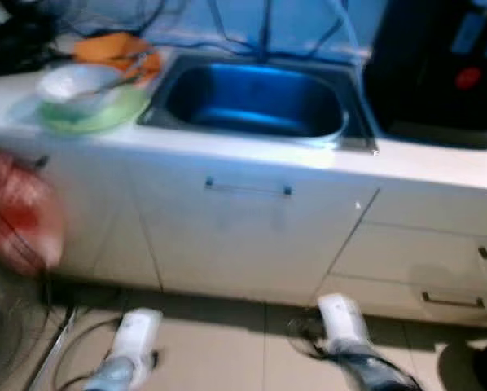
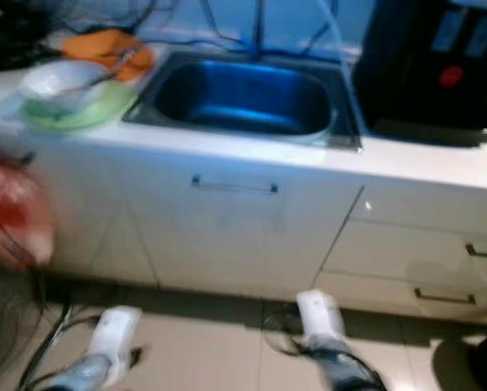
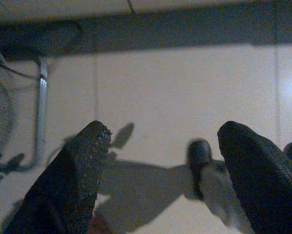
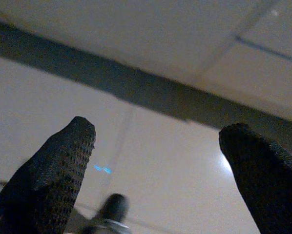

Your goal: Kitchen organization

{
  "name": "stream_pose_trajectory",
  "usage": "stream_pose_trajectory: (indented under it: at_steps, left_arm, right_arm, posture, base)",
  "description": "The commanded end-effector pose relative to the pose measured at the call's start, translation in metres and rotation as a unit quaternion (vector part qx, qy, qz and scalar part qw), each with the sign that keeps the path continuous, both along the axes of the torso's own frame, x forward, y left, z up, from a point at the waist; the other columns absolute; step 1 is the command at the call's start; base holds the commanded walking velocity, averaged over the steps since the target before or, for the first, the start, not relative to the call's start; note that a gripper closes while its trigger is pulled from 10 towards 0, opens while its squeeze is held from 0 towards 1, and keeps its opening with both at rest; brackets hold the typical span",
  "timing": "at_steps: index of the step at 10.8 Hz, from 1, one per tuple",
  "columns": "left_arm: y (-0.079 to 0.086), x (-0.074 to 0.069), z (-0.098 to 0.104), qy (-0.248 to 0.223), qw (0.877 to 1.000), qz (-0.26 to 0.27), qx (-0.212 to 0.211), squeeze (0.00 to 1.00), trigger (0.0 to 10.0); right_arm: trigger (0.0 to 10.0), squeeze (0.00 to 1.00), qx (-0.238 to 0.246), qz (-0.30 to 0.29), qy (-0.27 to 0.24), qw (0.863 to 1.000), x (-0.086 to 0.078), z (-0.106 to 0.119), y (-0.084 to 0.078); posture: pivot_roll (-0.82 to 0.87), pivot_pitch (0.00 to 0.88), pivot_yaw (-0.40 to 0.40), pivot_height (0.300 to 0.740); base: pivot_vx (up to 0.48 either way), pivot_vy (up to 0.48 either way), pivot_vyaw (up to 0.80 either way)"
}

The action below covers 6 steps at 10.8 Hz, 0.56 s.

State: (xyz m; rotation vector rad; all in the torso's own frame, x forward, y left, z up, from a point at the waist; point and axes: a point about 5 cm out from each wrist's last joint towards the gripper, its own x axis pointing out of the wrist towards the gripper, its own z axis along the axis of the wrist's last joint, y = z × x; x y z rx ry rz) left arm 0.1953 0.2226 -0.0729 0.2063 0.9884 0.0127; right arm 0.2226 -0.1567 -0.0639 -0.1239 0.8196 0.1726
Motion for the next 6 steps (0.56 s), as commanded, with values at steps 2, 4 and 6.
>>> stream_pose_trajectory:
  at_steps: [2, 4, 6]
  left_arm:
    - [-0.013, 0.008, 0.002, -0.034, 0.999, -0.006, -0.018, 0.0, 10.0]
    - [-0.015, 0.011, 0.006, -0.086, 0.995, 0.028, -0.048, 0.0, 10.0]
    - [-0.016, 0.015, 0.01, -0.117, 0.992, 0.02, -0.048, 0.0, 10.0]
  right_arm:
    - [10.0, 0.0, 0.013, -0.031, -0.012, 0.999, 0.001, 0.003, -0.016]
    - [10.0, 0.0, 0.053, -0.048, -0.075, 0.995, 0.021, 0.02, -0.02]
    - [10.0, 0.0, 0.064, -0.043, -0.118, 0.99, 0.032, 0.031, -0.022]
  posture:
    - [0.1, 0.0, -0.026, 0.74]
    - [0.11, 0.004, -0.031, 0.74]
    - [0.11, 0.001, -0.033, 0.74]
  base:
    - [0.0, 0.0, 0.0]
    - [0.0, 0.0, 0.0]
    - [0.0, 0.0, 0.0]
